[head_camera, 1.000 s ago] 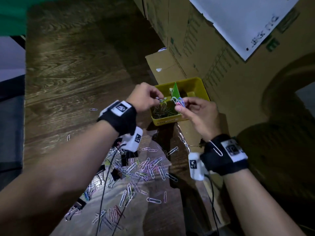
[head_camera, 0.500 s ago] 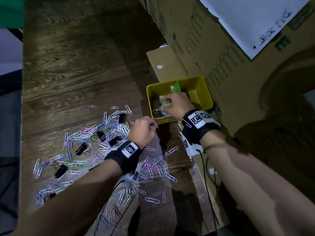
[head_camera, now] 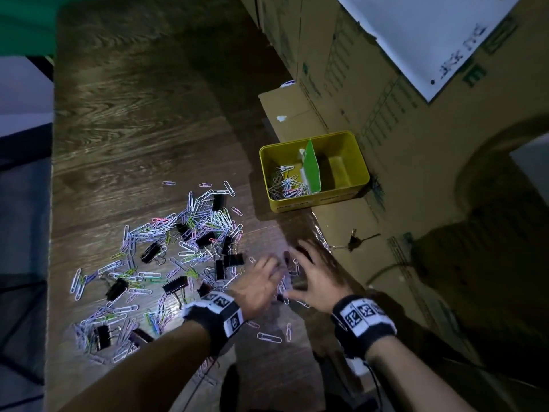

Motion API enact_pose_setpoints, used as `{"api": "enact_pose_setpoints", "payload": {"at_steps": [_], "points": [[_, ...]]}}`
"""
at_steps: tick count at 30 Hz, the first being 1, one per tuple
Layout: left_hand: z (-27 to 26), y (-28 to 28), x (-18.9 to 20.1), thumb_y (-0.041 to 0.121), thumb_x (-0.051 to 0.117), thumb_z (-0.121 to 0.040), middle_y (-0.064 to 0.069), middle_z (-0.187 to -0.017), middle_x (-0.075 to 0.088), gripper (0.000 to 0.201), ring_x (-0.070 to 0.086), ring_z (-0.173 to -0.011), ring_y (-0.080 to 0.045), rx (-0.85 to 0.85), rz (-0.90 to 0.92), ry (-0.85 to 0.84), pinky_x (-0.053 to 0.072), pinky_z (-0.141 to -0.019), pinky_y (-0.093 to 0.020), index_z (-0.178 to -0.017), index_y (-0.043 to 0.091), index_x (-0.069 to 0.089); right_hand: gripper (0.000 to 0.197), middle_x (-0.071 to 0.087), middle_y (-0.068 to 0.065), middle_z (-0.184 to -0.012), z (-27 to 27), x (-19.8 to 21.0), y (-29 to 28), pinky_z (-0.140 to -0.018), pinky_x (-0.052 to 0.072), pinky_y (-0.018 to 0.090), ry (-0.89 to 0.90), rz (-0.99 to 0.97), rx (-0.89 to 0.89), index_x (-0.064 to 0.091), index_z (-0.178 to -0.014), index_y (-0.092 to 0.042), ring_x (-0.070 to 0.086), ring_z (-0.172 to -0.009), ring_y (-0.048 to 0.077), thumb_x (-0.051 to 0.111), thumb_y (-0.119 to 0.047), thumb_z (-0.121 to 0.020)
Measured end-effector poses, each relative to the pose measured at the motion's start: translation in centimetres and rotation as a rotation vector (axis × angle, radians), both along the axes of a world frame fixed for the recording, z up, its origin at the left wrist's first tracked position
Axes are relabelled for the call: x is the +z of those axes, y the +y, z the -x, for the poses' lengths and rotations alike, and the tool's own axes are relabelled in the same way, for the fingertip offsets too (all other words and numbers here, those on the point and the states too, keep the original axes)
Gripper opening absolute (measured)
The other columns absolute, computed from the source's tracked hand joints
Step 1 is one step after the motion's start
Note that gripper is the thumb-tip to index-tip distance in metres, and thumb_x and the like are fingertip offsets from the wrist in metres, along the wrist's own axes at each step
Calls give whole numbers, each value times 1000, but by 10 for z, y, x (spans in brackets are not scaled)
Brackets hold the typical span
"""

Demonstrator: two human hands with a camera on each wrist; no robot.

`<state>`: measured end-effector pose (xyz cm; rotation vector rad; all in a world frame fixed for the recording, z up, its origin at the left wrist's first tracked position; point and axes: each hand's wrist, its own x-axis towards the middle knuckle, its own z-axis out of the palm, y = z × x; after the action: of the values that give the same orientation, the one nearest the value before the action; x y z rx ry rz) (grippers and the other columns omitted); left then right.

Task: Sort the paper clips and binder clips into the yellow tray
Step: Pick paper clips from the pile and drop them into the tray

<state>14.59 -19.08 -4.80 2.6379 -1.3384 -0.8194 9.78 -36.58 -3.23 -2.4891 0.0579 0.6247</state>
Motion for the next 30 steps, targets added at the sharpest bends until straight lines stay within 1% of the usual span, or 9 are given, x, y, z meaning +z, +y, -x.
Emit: {"api": "enact_pose_setpoints", "payload": {"at_steps": [2,3,7,11,15,18,22,27,30], "points": [[12,14,-1,21,38,-95,-11,-137,32,46,32,-124,-25,-40,49,7,36,-105,-42,-139,14,25,109,-9,0,-157,21,-8,4,-117,10,52,121,168,105,2,-150,-27,-10,-145,23,65,-65,-70],[15,21,-3,23,39,-95,-12,-134,35,45,36,-122,-25,-57,92,2,39,-102,-42,-138,15,25,111,-10,3,-157,31,-9,9,-117,12,53,115,198,141,1,-150,-26,-11,-145,25,64,-68,-69],[24,40,-4,39,42,-91,-12,-135,41,50,42,-120,-26,-78,158,-67,43,-98,-44,-136,19,32,101,16,8,-150,57,-7,32,-113,27,43,7,201,179,13,-148,-22,13,-140,27,65,-63,-72],[25,44,5,48,43,-90,-9,-149,23,62,28,-132,-28,23,-36,-98,32,-107,-49,-142,24,19,92,31,8,-139,61,-6,46,-106,32,35,-68,183,90,19,-147,-16,29,-129,24,66,-53,-77],[31,39,2,25,53,-90,-9,-145,32,52,33,-127,-29,23,-54,-60,39,-101,-48,-138,18,35,68,39,11,-135,55,-12,54,-105,37,36,-25,142,35,38,-139,-13,36,-126,28,69,-29,-81],[36,37,-1,10,60,-85,-12,-125,53,32,50,-111,-31,26,42,-65,47,-88,-48,-117,11,58,47,50,10,-129,53,-13,56,-97,45,36,-12,106,37,52,-128,-13,49,-117,28,64,-10,-83],[37,42,-3,7,58,-87,-7,-107,66,19,62,-95,-24,83,153,-27,51,-84,-38,-103,13,66,32,61,13,-117,53,-13,58,-82,52,31,14,156,53,62,-115,-6,63,-94,26,53,4,-86],[30,47,8,18,59,-90,-4,-95,72,16,65,-81,-12,369,242,134,50,-81,-22,-101,16,70,20,65,12,-102,49,-14,53,-72,46,23,105,108,-22,63,-109,-4,64,-89,24,53,-3,-91],[23,47,14,14,68,-83,-4,-87,73,16,58,-56,10,587,310,232,41,-60,-2,-99,13,73,19,67,9,-102,45,-15,46,-81,54,31,96,36,-133,66,-108,-10,65,-91,22,59,-14,-90]]}}
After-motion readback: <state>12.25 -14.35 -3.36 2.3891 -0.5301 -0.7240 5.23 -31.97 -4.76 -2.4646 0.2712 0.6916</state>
